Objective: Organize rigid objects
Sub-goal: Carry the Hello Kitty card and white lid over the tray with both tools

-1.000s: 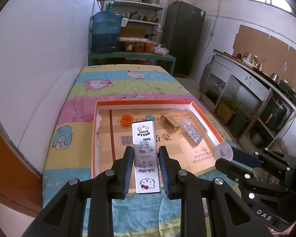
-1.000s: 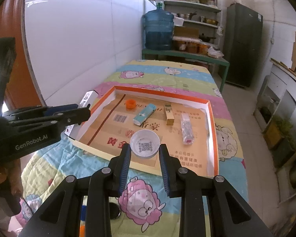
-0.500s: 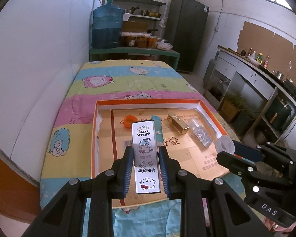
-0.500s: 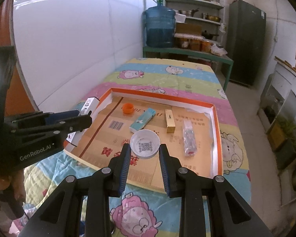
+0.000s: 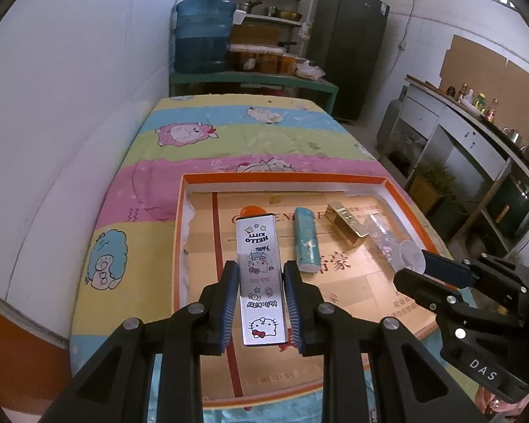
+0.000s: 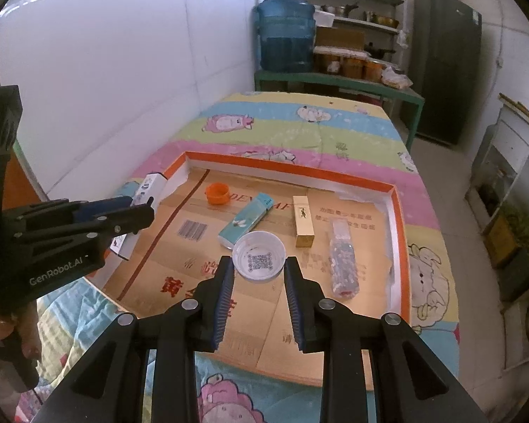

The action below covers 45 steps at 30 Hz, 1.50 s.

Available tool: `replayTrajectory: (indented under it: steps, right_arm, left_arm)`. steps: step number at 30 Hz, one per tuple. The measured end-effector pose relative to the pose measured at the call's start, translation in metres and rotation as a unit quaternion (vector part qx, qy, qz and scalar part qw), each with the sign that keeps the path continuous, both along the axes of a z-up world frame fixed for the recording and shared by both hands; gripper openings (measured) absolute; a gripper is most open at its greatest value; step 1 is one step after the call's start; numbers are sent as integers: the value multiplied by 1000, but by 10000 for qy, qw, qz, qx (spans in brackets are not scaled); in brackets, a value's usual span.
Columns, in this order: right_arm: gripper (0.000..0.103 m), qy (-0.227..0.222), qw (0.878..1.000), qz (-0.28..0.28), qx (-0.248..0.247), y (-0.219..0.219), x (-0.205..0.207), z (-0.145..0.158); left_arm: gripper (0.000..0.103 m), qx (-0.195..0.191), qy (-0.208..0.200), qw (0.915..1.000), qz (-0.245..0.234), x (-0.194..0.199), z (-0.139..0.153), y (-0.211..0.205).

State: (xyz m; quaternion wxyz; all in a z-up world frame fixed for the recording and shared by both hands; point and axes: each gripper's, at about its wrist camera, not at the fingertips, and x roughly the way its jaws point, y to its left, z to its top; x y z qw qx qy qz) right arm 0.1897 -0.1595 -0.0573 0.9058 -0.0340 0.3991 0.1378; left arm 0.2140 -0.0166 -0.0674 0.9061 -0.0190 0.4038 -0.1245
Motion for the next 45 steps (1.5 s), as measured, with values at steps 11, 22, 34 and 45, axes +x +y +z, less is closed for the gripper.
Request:
replayTrajectory:
  steps: [11, 22, 34, 45]
  right_arm:
    - [30, 250, 9997, -66, 53, -5, 24, -22]
    - [30, 358, 9993, -61, 32, -7, 38, -35]
    - [30, 440, 9990, 40, -68, -1, 47, -43]
    - [30, 574, 9983, 47, -135, 0, 53, -54]
  left_arm:
    - [27, 171, 273, 9995, 41, 22, -19, -5]
    - [27, 312, 407, 9987, 80, 35, -30, -9]
    - [27, 440, 463, 9979, 93, 41, -34, -11]
    - [27, 481, 608, 9970, 47, 49, -45, -14]
